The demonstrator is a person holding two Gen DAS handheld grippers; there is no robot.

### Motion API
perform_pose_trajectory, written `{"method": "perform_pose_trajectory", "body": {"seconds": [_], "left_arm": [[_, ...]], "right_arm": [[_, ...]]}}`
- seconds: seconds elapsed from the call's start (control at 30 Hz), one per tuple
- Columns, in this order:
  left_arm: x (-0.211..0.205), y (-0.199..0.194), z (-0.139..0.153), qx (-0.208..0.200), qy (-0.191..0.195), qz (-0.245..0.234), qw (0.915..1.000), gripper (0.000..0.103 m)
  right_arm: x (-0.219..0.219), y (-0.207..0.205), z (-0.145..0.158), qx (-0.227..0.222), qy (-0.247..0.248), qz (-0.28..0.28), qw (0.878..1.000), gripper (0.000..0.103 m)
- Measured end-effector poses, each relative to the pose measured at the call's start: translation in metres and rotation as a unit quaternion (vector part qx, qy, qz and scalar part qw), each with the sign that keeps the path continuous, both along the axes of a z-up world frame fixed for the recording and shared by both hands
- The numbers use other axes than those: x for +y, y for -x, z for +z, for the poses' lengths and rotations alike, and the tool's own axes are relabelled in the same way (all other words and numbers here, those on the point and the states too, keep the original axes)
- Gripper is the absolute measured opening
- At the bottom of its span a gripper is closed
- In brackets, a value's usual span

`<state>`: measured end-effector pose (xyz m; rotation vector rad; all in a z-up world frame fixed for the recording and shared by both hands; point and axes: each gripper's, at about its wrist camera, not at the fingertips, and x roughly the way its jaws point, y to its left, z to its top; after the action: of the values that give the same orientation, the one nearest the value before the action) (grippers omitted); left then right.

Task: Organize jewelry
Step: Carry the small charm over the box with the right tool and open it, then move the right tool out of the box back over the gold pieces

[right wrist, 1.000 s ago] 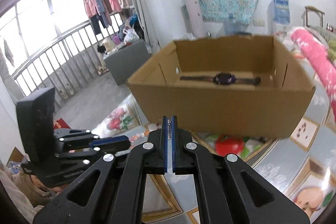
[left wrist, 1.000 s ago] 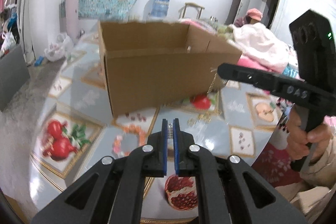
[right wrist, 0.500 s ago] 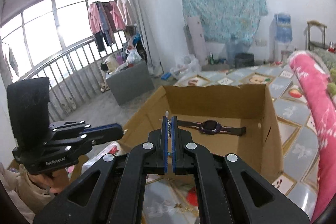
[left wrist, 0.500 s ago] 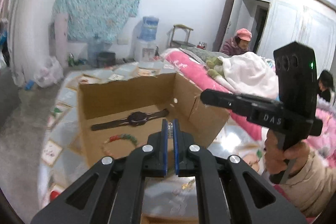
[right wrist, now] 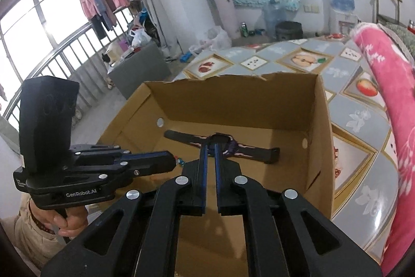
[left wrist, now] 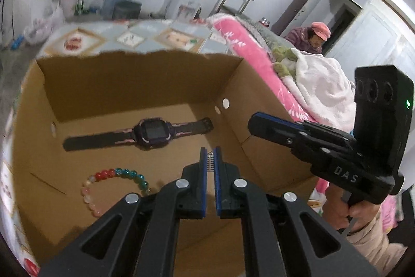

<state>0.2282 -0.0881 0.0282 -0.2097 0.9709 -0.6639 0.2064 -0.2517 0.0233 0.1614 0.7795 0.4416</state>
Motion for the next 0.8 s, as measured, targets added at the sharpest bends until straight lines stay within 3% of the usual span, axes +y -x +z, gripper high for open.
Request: {"method": "perform_pose_trajectory", "body": {"seconds": [0.1, 0.37, 0.53, 0.73, 0.8], "left_arm": [[0.0, -0.006, -0.005, 0.019, 0.012, 0.005, 0.9997, 0.005], [0.006, -0.004, -0.001, 0.007, 0.011, 0.016, 0.9998, 0.014], [0.01, 0.008, 0.014, -0.019, 0.003, 0.018, 0.9997, 0.02], [0.019, 0.043, 0.042, -0.072, -0.005, 0.019, 0.9972, 0.041], [0.025, 0.059, 0.051, -0.088, -0.019, 0.029, 0.9955, 0.056]], "right_arm": [[-0.006, -0.001, 0.002, -0.003, -0.007, -0.006, 1.0, 0.015], [-0.019, 0.009, 0.011, -0.014, -0.018, -0.025, 0.999, 0.026], [-0.027, 0.024, 0.024, -0.035, -0.025, -0.036, 0.998, 0.047], [-0.042, 0.065, 0.045, -0.076, -0.041, -0.059, 0.995, 0.062], [-0.047, 0.083, 0.049, -0.088, -0.045, -0.07, 0.993, 0.063]]}}
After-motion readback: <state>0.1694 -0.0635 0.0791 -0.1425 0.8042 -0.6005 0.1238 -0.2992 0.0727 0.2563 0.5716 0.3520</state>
